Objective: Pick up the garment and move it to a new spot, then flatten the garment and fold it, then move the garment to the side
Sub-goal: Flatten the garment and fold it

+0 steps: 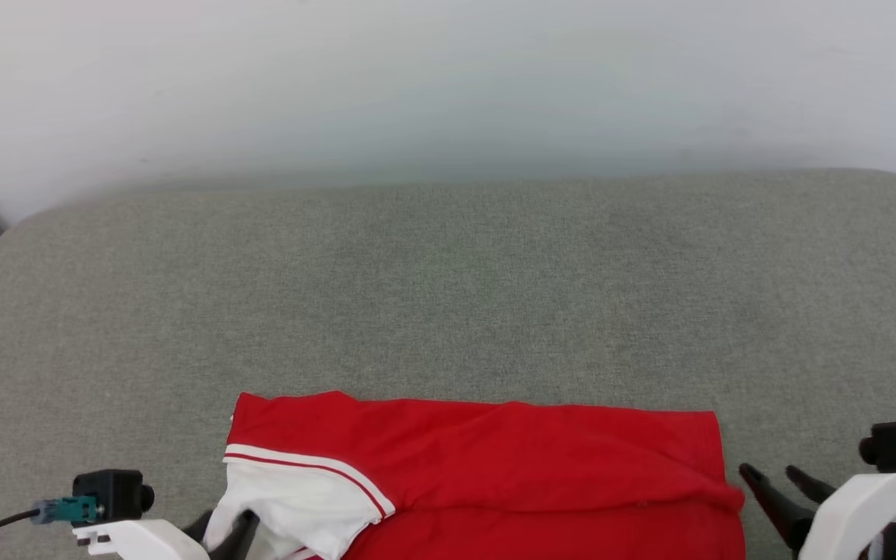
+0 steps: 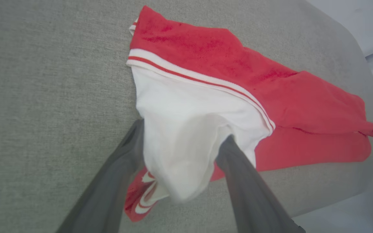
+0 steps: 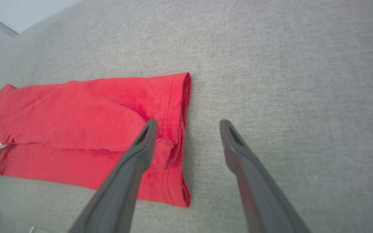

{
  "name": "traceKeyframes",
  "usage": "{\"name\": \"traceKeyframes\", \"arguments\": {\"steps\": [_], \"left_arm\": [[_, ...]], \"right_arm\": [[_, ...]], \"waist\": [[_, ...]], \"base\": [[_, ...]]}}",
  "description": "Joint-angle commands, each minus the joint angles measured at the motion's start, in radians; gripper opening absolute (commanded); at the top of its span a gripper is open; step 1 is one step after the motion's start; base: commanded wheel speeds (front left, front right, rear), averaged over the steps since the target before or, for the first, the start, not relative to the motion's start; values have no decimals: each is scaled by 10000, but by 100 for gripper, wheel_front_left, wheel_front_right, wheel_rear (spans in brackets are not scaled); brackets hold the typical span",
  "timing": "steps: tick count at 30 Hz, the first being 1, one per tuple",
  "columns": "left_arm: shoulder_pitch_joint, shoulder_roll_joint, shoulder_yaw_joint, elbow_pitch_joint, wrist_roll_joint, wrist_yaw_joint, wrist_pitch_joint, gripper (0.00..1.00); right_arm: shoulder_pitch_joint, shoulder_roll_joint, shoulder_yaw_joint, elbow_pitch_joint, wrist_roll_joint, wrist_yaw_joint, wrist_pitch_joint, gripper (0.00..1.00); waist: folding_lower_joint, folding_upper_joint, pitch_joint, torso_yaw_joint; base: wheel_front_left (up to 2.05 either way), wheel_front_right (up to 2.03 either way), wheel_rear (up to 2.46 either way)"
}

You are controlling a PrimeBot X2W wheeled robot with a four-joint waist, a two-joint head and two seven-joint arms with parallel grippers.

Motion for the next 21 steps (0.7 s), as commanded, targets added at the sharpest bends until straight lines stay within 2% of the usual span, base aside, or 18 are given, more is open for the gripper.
{"name": "traceKeyframes", "arguments": {"steps": [1,5,11,17,21], "left_arm": [[-87,133,85,-221,343,188,-302,100],[-376,163,365,-741,1121,573,-1202,100],[-770,-225,629,-1167,2041,924,-2751,100],[-1257,-619,206,-1214,3096,704,-4110,100],[-1537,-932,-41,-1051,3560,711,-4693,100]], "right_arm": [[301,-54,-349,-375,-134,-4,57,100],[424,-30,-1199,-1267,-519,-4,629,100],[172,95,-1882,-1741,-729,-4,1953,100],[301,345,-2237,-1915,-1110,-4,3300,100],[261,687,-2341,-1735,-1243,-4,3757,100]], "waist": [[2,0,-208,55],[2,0,-369,84],[2,0,-374,224],[2,0,-174,696],[2,0,101,1009]], "base": [[0,0,0],[0,0,0],[0,0,0],[0,0,0],[0,0,0]]}}
